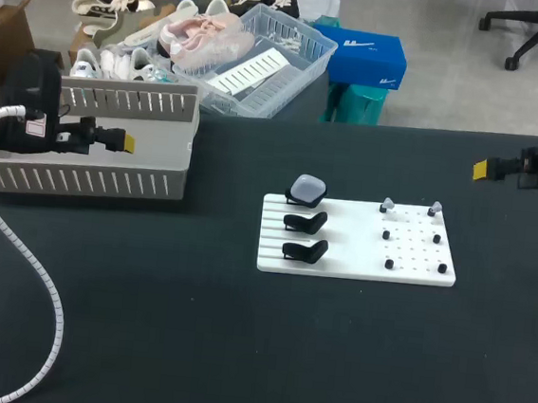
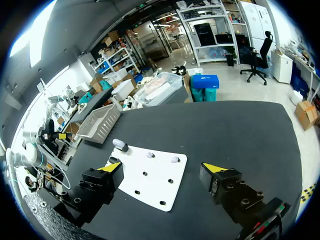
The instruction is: Pick up each earbud case from the left stands, insert the matching earbuds, close the lid, and place the case in the box.
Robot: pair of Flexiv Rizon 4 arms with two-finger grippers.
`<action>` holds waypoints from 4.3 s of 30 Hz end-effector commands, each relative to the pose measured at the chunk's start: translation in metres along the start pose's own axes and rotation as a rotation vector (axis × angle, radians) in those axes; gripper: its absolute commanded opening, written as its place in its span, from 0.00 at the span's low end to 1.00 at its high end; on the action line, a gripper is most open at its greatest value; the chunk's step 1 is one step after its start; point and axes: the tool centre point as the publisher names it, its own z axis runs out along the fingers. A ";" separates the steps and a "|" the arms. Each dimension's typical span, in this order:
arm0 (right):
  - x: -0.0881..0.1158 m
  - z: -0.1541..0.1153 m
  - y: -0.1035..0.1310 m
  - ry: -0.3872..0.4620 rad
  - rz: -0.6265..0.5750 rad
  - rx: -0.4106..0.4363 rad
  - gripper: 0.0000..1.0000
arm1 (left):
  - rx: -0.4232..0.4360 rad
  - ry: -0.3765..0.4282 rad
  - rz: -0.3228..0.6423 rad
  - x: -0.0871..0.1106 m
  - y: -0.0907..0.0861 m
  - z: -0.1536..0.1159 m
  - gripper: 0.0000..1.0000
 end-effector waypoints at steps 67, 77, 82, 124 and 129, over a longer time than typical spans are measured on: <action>0.000 0.000 0.000 0.000 -0.001 0.000 1.00 | 0.607 -0.164 1.041 -0.013 -0.111 0.131 1.00; 0.000 0.000 0.000 0.000 -0.001 0.000 1.00 | 0.646 -0.139 1.062 -0.010 -0.131 0.167 1.00; 0.000 0.000 0.000 0.000 -0.001 0.000 1.00 | 0.682 -0.132 1.068 -0.013 -0.141 0.179 1.00; 0.000 0.000 0.000 0.000 -0.001 0.000 1.00 | 0.641 0.043 0.881 0.014 -0.149 0.250 1.00; 0.000 0.000 0.000 0.000 -0.001 0.000 1.00 | 0.645 0.044 0.894 0.022 -0.151 0.253 1.00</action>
